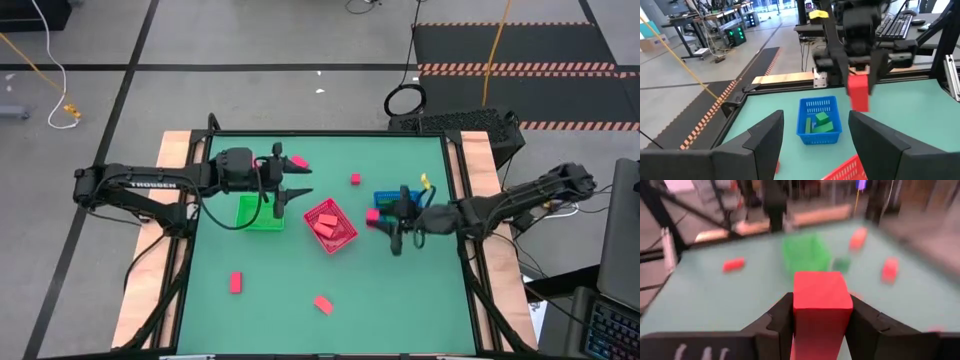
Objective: Sort & place blocks by color
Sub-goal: Put the red block into the green bin
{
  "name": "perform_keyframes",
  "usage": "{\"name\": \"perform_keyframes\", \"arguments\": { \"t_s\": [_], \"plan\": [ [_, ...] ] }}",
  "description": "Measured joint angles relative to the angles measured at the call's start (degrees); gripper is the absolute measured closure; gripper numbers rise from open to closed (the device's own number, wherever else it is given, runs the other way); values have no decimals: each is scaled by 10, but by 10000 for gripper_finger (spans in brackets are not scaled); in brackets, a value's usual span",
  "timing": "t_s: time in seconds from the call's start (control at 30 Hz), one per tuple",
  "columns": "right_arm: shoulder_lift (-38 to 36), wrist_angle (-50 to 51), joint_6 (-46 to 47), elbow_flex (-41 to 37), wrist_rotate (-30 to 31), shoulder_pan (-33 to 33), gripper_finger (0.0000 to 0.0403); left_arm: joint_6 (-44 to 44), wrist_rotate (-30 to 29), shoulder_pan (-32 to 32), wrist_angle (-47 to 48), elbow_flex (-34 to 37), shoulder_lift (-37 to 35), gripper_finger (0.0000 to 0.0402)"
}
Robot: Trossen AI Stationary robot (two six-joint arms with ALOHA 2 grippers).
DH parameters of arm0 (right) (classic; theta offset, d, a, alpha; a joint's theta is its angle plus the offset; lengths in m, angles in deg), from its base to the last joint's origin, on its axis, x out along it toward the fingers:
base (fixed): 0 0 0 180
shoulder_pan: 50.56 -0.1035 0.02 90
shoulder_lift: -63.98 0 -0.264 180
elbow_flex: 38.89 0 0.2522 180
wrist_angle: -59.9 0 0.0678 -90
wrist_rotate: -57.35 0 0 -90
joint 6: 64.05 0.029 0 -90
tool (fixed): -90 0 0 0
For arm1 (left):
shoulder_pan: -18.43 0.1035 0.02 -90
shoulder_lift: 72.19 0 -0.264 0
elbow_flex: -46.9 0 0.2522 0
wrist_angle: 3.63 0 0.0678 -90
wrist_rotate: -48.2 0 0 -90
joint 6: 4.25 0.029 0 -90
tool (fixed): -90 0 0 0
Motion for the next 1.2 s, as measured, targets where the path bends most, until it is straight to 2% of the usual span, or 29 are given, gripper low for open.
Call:
{"name": "perform_keyframes", "arguments": {
  "t_s": [0.1,0.2,0.33,0.47,0.57,0.73,0.93,1.07,1.2],
  "plan": [
    [10,-104,-110,0,-7,37,281,-4,0,-1,0,0,0,176],
    [29,-194,-177,0,-51,75,281,-36,0,0,-19,0,2,176],
    [72,-292,-217,0,-135,114,281,-113,-2,-10,-39,0,28,176],
    [127,-398,-230,0,-217,134,281,-107,0,-35,-42,0,65,176],
    [165,-461,-224,1,-255,143,281,-113,-1,-47,-69,0,88,176],
    [216,-503,-211,1,-266,151,281,-129,-2,-65,-97,1,97,176],
    [229,-532,-185,1,-282,168,281,-126,-6,-84,-101,1,98,176],
    [229,-538,-163,1,-318,173,281,-123,-53,-95,-102,0,107,176],
    [229,-544,-157,1,-320,173,281,-123,-109,-96,-108,-1,113,176]
  ]
}}
